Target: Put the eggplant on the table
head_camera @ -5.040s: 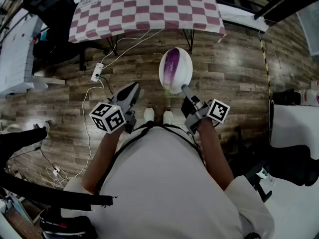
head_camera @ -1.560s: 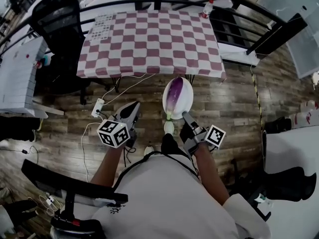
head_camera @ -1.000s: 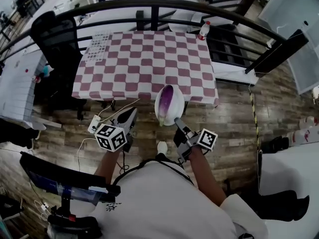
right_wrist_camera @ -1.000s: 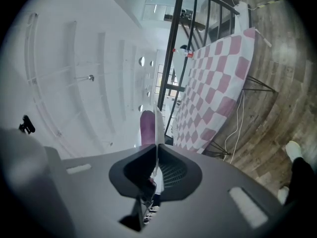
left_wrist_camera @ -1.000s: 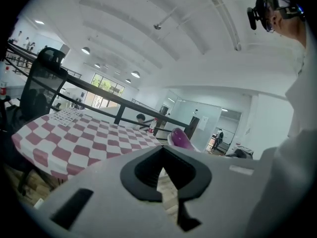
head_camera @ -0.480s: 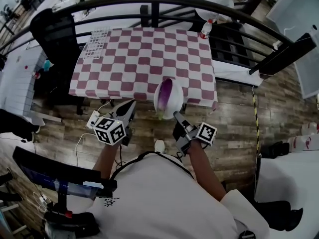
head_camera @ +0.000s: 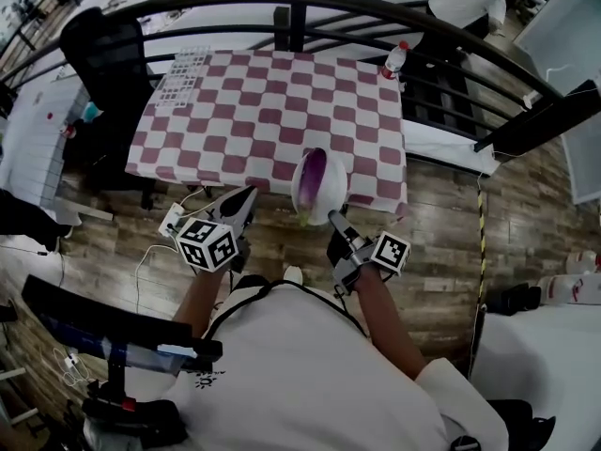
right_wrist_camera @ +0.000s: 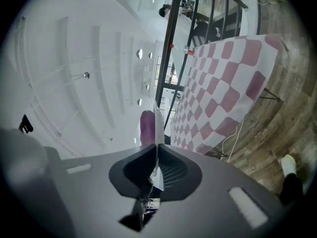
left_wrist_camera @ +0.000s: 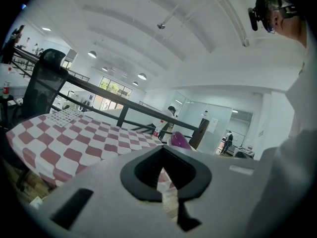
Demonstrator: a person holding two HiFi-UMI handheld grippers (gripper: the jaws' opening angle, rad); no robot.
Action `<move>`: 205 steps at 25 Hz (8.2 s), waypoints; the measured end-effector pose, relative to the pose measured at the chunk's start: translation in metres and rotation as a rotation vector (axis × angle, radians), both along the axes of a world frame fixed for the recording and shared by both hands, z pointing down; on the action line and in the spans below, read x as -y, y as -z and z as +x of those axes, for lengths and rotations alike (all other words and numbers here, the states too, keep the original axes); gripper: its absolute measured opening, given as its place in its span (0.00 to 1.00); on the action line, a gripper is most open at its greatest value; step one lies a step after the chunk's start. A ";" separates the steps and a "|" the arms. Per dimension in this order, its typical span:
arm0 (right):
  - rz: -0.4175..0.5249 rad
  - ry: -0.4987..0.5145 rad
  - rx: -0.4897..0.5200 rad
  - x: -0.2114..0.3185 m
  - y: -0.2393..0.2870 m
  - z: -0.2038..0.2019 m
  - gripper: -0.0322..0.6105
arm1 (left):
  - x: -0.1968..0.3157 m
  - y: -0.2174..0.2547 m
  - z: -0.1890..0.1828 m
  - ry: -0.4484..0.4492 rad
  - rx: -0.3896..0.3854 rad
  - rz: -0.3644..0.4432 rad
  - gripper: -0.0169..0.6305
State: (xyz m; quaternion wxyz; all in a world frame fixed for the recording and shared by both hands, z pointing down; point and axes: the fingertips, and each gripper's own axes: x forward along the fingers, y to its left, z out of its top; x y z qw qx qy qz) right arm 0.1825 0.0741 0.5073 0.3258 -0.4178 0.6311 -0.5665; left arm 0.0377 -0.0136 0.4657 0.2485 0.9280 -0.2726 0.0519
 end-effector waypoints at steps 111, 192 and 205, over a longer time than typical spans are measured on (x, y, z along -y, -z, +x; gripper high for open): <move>-0.156 0.326 -0.001 0.398 -0.184 -0.074 0.09 | 0.324 -0.109 -0.049 0.135 0.175 -0.167 0.03; -0.430 0.261 -0.276 0.379 -0.220 -0.057 0.07 | 0.309 -0.104 -0.050 0.055 0.140 -0.184 0.03; -0.174 0.177 -0.296 0.360 -0.143 -0.025 0.06 | 0.315 -0.098 -0.006 -0.073 0.109 -0.162 0.03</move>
